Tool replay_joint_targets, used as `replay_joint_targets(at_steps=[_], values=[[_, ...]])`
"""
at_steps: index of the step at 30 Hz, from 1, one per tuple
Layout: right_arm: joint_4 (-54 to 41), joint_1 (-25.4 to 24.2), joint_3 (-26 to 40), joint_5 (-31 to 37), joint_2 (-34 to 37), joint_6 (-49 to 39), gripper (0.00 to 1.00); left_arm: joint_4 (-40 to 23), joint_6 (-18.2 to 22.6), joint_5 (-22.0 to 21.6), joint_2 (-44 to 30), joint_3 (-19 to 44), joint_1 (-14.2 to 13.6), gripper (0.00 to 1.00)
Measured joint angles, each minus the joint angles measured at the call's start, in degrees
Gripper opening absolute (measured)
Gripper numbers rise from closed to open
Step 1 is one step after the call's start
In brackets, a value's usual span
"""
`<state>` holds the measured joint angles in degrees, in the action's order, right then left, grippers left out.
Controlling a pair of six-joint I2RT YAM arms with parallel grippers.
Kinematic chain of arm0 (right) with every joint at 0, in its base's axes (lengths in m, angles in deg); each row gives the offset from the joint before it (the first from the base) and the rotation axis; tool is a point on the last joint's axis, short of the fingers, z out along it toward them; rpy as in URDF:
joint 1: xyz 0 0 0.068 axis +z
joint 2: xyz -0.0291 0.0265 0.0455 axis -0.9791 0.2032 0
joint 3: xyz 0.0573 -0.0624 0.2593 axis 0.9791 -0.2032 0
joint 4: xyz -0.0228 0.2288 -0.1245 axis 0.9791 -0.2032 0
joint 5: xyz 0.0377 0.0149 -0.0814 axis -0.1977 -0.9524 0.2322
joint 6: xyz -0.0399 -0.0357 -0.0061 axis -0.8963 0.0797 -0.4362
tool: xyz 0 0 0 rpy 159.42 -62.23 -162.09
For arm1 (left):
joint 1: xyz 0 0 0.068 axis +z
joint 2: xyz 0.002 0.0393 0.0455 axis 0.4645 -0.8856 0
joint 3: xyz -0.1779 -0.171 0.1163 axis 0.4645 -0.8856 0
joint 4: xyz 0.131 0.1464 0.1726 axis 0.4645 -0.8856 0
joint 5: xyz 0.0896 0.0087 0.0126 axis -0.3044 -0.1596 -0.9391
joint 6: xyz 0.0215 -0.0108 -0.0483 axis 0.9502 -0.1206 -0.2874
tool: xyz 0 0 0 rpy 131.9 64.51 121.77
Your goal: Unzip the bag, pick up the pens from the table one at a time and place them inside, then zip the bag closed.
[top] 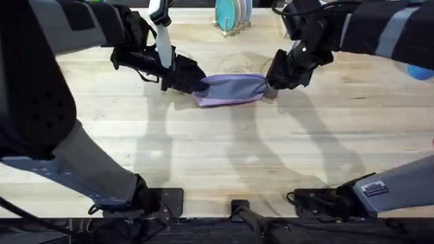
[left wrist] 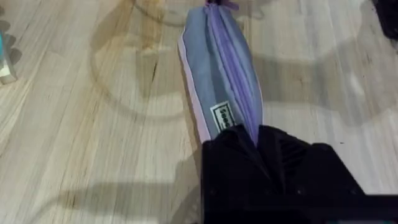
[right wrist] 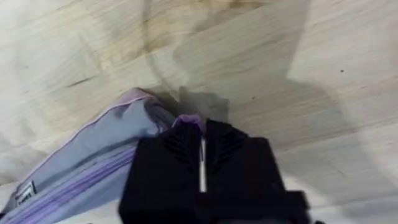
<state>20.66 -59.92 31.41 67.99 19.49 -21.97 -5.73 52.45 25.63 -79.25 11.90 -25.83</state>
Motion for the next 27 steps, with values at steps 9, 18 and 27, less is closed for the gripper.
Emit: replay_joint_targets(at_steps=[9, 18, 27], values=[[-2.50, -0.41, 1.53, 7.63, -5.77, -8.29, 0.987, -0.02, 0.02, -1.66, 0.00, 0.00, 1.14, 0.041], [-3.45, 8.01, 2.33, 8.86, -17.43, -14.12, 0.995, -0.04, 0.05, -1.72, 0.00, 0.00, 1.14, 0.098], [-4.30, 9.62, 2.35, 9.10, -18.43, -15.04, 0.996, 0.25, -0.28, -1.68, 0.00, 0.01, 1.64, 0.994]])
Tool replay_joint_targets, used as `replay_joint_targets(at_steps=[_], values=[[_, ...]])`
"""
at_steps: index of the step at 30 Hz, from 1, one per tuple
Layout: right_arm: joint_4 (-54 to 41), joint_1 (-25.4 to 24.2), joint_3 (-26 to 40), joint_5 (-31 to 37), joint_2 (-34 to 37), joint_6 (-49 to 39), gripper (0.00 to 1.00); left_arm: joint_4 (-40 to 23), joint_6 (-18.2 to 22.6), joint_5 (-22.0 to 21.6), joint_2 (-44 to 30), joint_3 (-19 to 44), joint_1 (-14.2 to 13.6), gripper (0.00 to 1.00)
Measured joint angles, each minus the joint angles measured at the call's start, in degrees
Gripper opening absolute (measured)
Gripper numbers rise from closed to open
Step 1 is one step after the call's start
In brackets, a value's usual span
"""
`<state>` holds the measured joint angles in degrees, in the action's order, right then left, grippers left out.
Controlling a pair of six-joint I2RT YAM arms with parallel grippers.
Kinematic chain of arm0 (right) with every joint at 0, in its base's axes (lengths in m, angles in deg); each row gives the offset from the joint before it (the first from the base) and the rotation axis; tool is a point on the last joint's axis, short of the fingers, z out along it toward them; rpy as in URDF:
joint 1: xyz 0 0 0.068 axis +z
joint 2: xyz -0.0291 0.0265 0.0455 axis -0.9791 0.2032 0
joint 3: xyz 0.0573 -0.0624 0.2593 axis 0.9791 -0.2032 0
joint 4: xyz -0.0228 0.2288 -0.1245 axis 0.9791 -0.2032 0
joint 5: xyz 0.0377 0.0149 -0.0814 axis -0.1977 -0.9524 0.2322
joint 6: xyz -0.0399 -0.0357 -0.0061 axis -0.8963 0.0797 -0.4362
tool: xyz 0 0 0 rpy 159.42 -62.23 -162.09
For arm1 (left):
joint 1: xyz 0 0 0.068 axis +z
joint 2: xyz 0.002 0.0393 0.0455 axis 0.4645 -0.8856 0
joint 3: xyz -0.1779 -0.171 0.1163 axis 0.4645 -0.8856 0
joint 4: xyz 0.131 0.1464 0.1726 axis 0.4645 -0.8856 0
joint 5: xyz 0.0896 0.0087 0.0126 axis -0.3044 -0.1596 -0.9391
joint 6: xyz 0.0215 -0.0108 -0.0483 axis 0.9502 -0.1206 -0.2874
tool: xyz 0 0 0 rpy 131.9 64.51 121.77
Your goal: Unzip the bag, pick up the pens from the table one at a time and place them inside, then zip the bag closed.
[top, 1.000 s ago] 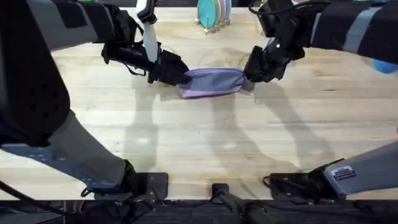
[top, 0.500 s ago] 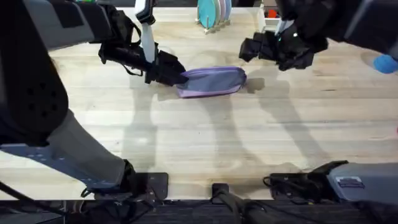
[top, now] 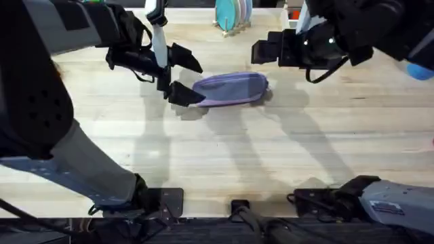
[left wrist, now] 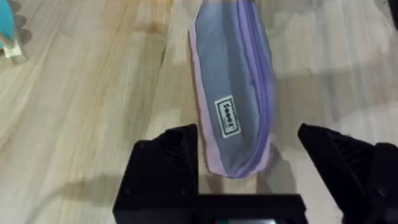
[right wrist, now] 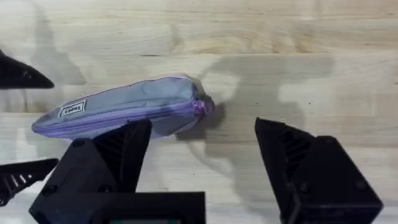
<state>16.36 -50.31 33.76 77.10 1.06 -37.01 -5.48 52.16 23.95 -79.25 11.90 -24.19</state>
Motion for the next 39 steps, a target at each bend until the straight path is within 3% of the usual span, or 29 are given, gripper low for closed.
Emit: replay_joint_targets(at_steps=[5, 12, 18, 26, 34, 39], values=[[0.02, 0.00, 0.00, 0.02, 0.00, -0.20, 0.996, 1.60, -0.02, -0.02, 0.00, -0.01, -0.02, 0.995], [0.05, 0.00, 0.00, 0.23, -0.03, -3.41, 0.996, -0.74, -0.30, -0.45, 1.10, 0.02, 0.00, 0.997], [-0.03, 0.00, 0.00, 0.26, -2.36, -6.62, 0.996, -0.73, -6.76, -2.63, 9.81, 0.02, 0.59, 0.997], [-2.06, 0.00, 0.09, 0.42, -7.86, -7.72, 0.996, -0.88, -25.25, -15.74, 24.05, 0.13, 0.68, 0.996], [-2.89, 0.00, 0.09, 0.42, -12.88, -7.91, 0.996, -2.13, -51.63, -29.91, 39.54, 0.13, 0.70, 0.996], [-4.40, 0.00, 0.11, 0.42, -14.89, -7.93, 0.995, -5.12, -63.51, -34.44, 47.40, 0.15, 0.70, 0.996]])
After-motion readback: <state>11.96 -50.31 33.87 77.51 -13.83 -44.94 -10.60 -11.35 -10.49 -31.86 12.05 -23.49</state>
